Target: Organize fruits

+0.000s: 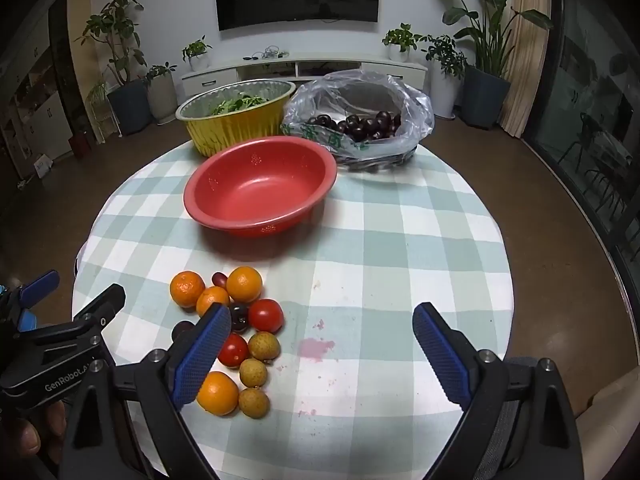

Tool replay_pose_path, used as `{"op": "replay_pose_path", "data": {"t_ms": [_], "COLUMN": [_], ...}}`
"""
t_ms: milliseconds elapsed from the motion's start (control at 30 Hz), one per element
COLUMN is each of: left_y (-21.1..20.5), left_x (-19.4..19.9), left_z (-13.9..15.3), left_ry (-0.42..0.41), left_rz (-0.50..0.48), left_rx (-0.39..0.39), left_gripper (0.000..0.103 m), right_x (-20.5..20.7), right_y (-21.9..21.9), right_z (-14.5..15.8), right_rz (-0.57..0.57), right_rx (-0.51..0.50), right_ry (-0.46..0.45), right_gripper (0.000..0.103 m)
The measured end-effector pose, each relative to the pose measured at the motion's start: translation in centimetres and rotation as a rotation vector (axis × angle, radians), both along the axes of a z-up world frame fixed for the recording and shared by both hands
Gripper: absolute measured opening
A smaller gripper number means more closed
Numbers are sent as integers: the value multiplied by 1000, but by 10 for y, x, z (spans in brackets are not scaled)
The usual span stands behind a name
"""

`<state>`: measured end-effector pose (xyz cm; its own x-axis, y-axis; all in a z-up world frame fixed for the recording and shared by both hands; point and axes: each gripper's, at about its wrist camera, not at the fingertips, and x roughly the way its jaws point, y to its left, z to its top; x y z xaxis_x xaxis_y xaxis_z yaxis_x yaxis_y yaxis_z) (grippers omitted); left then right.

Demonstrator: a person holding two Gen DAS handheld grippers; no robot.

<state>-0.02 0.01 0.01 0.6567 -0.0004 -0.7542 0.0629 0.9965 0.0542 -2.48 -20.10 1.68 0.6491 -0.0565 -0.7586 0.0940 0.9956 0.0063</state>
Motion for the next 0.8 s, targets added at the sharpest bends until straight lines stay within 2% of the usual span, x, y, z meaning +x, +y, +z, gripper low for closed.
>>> {"op": "replay_pose_path", "data": {"t_ms": [167, 267, 800], "left_y": [2, 1, -2], "left_x": [-1, 1, 8], "left_z": [-2, -11, -19], "left_ry": [4, 17, 57], "left_rz": [3, 6, 14], "left_rx": [1, 5, 28], "left_gripper": [103, 103, 103], "right_x": [2, 0, 8], "right_y": [0, -1, 3], "right_z": [3, -6, -17], "right_rz": [3, 1, 3], "right_rx": [5, 7, -10], "right_ry": [7, 18, 93], "right_gripper": [94, 94, 94]}}
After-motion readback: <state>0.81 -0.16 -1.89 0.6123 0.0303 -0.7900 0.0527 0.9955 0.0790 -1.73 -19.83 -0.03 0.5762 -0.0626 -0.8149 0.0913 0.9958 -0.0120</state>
